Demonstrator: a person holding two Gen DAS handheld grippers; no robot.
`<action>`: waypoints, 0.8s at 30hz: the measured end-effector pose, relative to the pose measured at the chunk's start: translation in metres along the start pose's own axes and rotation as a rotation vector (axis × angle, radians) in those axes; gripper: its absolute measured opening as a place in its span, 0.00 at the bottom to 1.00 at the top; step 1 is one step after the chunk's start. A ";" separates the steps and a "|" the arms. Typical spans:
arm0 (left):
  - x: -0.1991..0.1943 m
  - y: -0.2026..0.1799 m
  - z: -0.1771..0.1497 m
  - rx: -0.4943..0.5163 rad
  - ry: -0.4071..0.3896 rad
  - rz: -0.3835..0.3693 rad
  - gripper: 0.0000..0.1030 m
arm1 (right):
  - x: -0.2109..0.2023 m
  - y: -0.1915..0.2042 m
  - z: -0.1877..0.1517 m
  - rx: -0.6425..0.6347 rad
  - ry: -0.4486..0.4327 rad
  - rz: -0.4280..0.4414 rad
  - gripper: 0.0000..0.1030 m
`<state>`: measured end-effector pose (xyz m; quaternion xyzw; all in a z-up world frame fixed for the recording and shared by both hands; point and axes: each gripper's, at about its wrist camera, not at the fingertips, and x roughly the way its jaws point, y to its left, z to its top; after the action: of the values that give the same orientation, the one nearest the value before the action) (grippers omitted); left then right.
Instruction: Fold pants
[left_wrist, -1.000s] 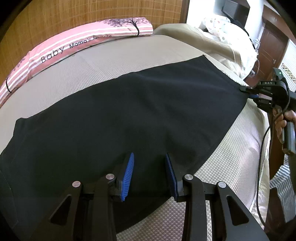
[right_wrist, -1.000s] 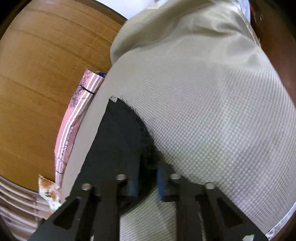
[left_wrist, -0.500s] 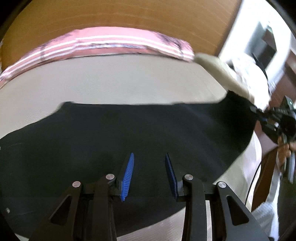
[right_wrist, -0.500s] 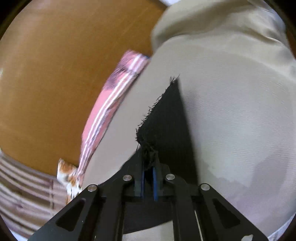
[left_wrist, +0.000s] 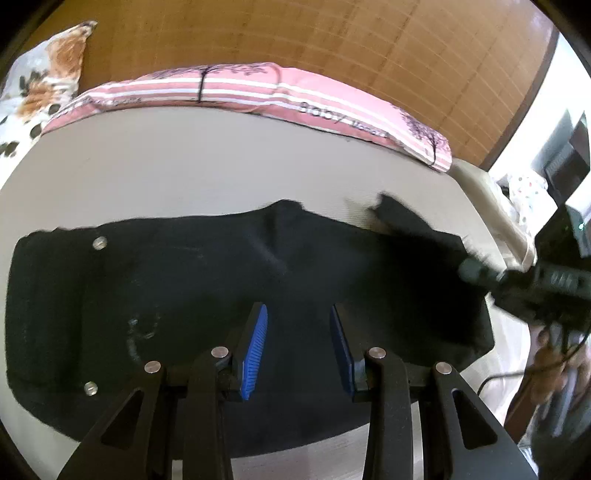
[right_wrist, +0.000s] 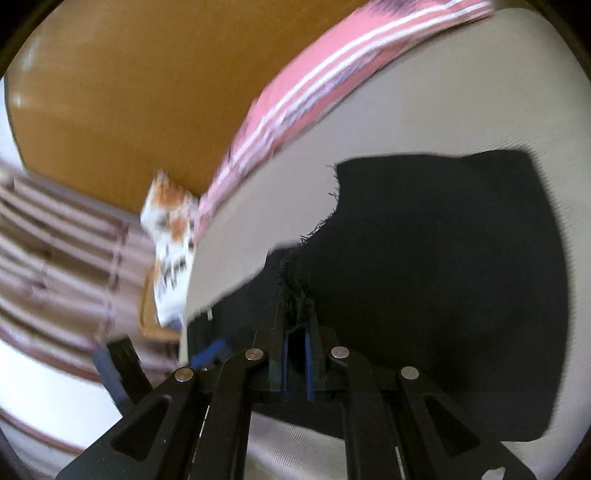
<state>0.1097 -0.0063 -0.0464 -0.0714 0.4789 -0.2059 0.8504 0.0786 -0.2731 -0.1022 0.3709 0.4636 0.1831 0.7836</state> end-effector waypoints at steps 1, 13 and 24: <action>-0.002 0.005 -0.001 -0.009 -0.002 0.001 0.35 | 0.010 0.003 -0.007 -0.013 0.030 0.000 0.08; -0.002 0.023 -0.011 -0.060 0.049 -0.060 0.35 | 0.083 0.029 -0.062 -0.194 0.229 -0.151 0.11; 0.012 -0.001 -0.019 -0.092 0.172 -0.224 0.36 | 0.028 0.038 -0.064 -0.210 0.148 -0.152 0.32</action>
<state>0.0992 -0.0103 -0.0651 -0.1453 0.5477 -0.2825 0.7740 0.0394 -0.2043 -0.1092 0.2362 0.5251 0.1977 0.7933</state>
